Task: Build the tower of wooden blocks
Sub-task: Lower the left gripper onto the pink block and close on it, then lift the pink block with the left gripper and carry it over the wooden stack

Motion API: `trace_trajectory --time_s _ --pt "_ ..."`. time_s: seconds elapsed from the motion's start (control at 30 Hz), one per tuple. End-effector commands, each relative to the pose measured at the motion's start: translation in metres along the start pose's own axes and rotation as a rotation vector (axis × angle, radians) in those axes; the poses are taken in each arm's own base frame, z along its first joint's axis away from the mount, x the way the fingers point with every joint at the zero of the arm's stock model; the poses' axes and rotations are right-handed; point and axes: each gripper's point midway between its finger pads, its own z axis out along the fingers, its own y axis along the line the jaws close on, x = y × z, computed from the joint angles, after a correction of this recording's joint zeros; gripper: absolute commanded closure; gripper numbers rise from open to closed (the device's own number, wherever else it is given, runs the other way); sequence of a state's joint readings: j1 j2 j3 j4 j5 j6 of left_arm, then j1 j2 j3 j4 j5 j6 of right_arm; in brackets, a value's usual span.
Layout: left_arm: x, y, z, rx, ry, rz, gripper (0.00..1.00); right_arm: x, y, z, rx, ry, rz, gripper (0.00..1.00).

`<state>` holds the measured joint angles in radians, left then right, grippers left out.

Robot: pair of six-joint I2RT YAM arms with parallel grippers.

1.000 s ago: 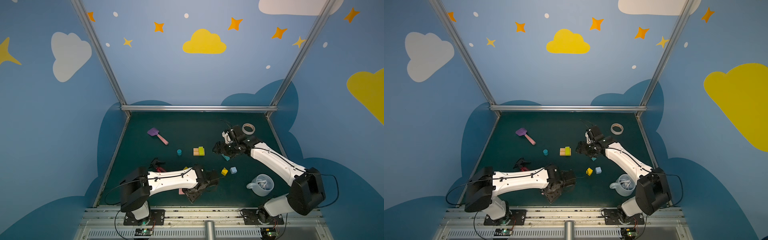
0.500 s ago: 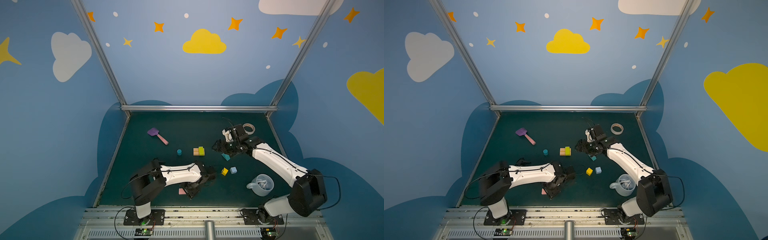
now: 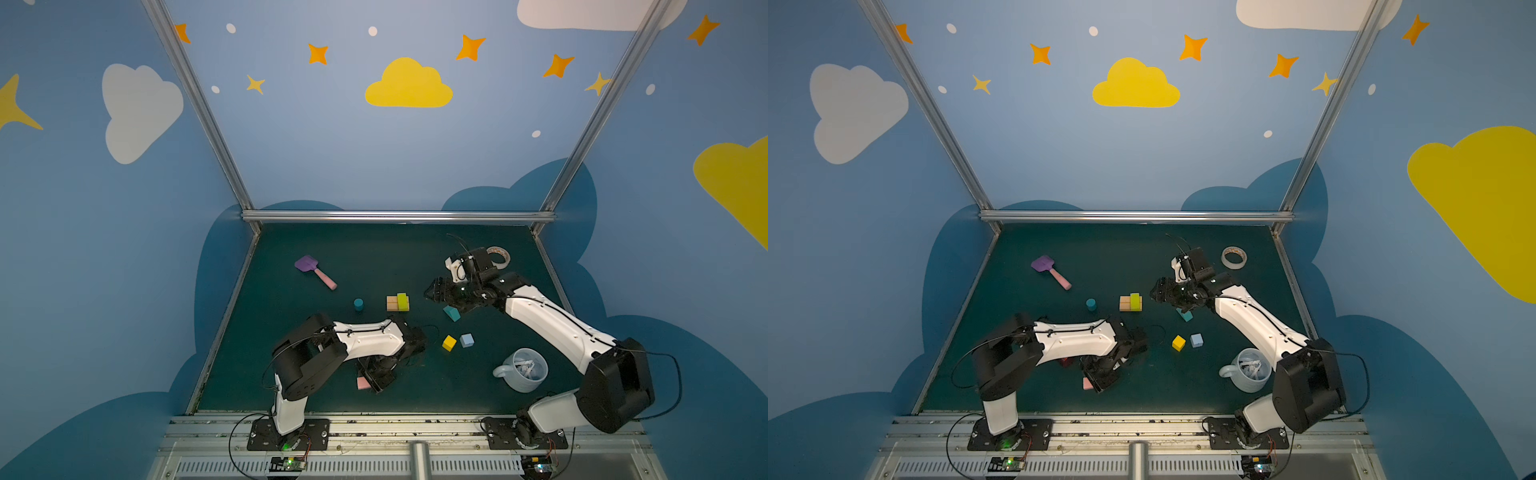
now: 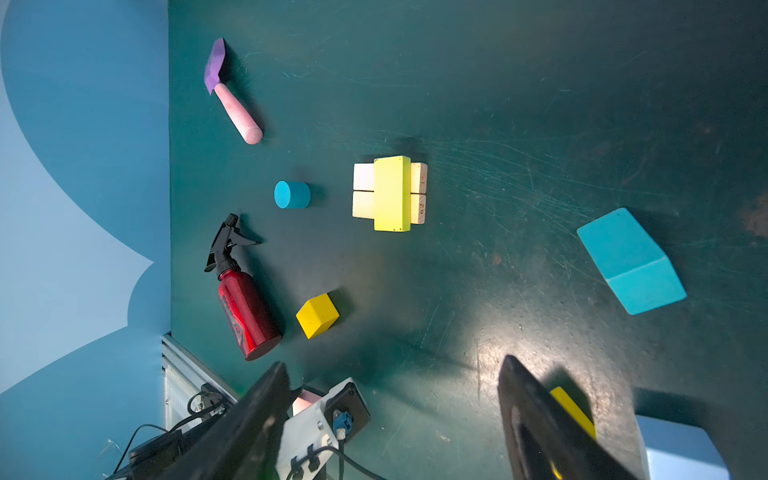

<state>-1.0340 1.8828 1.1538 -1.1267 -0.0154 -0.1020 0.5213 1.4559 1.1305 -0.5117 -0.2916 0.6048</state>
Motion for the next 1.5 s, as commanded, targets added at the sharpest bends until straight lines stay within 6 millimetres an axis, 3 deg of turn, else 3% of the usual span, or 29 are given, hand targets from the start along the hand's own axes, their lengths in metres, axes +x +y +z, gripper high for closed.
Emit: trace_trajectory --time_s 0.0,0.1,0.27,0.37,0.6,0.8,1.0,1.23,1.47 --pt "0.003 -0.002 0.000 0.013 0.022 0.006 0.58 0.000 -0.003 -0.002 -0.003 -0.007 0.003 0.23" --pt "0.002 -0.002 -0.003 0.019 0.004 -0.004 0.77 0.000 -0.003 -0.003 -0.002 -0.009 0.005 0.23" --pt "0.000 -0.005 -0.008 0.040 -0.014 -0.020 0.81 0.002 -0.006 -0.002 0.003 -0.006 0.012 0.23" --pt "-0.006 -0.011 -0.014 0.078 -0.036 -0.048 0.91 0.002 -0.007 -0.003 0.003 -0.007 0.013 0.23" --pt "-0.019 -0.020 -0.037 0.164 -0.109 -0.165 0.95 0.002 -0.008 -0.008 0.007 -0.013 0.014 0.22" --pt "-0.025 -0.015 -0.073 0.205 -0.201 -0.303 0.95 0.002 -0.010 -0.009 0.015 -0.012 0.016 0.23" --pt "-0.035 0.017 -0.109 0.216 -0.301 -0.495 0.95 -0.003 -0.010 -0.015 0.024 -0.029 0.020 0.23" --pt "-0.068 0.063 -0.147 0.289 -0.409 -0.666 0.95 -0.006 -0.013 -0.018 0.050 -0.019 0.019 0.23" --pt "-0.106 0.111 -0.151 0.337 -0.437 -0.819 0.95 -0.013 -0.015 -0.016 0.053 -0.015 0.029 0.23"
